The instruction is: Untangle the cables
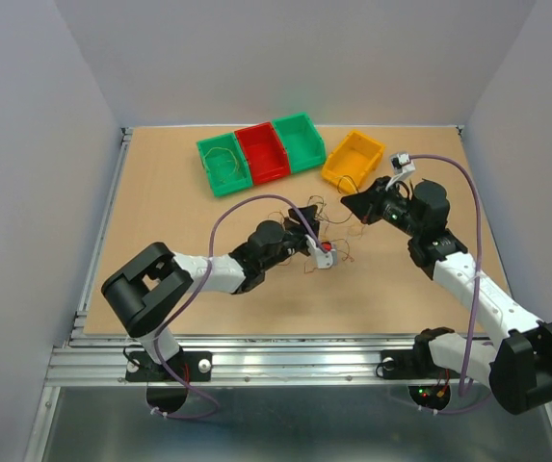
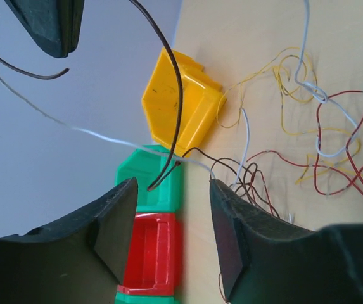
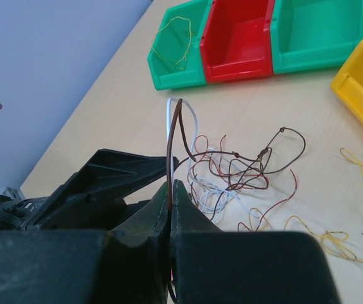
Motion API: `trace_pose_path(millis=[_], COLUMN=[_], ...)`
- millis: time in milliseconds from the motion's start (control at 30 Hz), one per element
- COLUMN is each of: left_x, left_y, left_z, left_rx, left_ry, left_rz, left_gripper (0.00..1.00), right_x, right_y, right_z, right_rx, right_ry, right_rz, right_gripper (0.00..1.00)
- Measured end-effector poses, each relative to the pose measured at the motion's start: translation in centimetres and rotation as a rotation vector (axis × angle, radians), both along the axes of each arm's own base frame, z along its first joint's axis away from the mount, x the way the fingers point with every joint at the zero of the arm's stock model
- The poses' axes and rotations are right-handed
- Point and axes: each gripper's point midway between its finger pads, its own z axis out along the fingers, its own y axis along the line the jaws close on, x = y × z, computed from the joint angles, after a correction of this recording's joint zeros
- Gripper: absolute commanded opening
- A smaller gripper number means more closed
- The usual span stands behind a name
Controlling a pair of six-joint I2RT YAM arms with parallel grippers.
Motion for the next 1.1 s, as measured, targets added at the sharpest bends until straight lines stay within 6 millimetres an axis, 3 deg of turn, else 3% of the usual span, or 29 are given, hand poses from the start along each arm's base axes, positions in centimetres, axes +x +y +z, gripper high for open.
trace_pose_path(millis=[100,167,267,467,533,633,767,800,833,933,1000,1100], left_x=[0.8,1.2,1.3,0.7,-0.2,-2.1,-2.9,-2.4,-1.8,0.0,0.9,0.6], left_y=[-0.7,-0.9,-1.1,-1.5,-1.4,-1.0,-0.2,-0.1,0.0,1.1,2.1,2.2], left_z=[0.5,0.8,1.1,0.9,0.5,1.7,8.0,10.2,12.4,16.2,17.6,16.8], left_rx=[-0.01,-0.015,-0.024,-0.03,-0.011,-0.021,-0.156,-0.201,-0.245,-0.331,-0.376,-0.383], left_ry=[-0.015,-0.022,-0.029,-0.005,0.055,0.141,0.228,0.258,0.275,0.342,0.392,0.478], left_rz=[0.018,0.028,0.035,0.051,0.021,-0.049,-0.069,-0.066,-0.063,-0.042,-0.019,-0.013], left_gripper=[0.49,0.39,0.0,0.0,0.0,0.0,0.0,0.0,0.0,0.0,0.0,0.0], right_x=[0.0,0.0,0.1,0.8,1.2,1.8,2.0,2.0,1.9,1.6,1.2,0.3], right_y=[0.1,0.2,0.2,-0.4,-0.8,-1.6,-2.3,-2.6,-2.8,-3.2,-3.2,-2.5], right_z=[-0.1,-0.1,-0.2,-0.5,-0.6,-0.9,-0.9,-0.7,-0.6,-0.3,-0.1,-0.1], right_rx=[0.0,0.0,0.0,-0.015,-0.022,-0.04,-0.053,-0.056,-0.058,-0.066,-0.076,-0.091], right_ry=[0.001,0.0,0.003,0.003,0.004,0.006,0.002,-0.005,-0.011,-0.032,-0.051,-0.084], right_rz=[0.004,0.005,0.006,-0.043,-0.075,-0.13,-0.175,-0.189,-0.198,-0.214,-0.199,-0.132], right_gripper=[0.01,0.01,0.04,0.33,0.37,0.41,0.56,0.66,0.69,0.73,0.77,0.82])
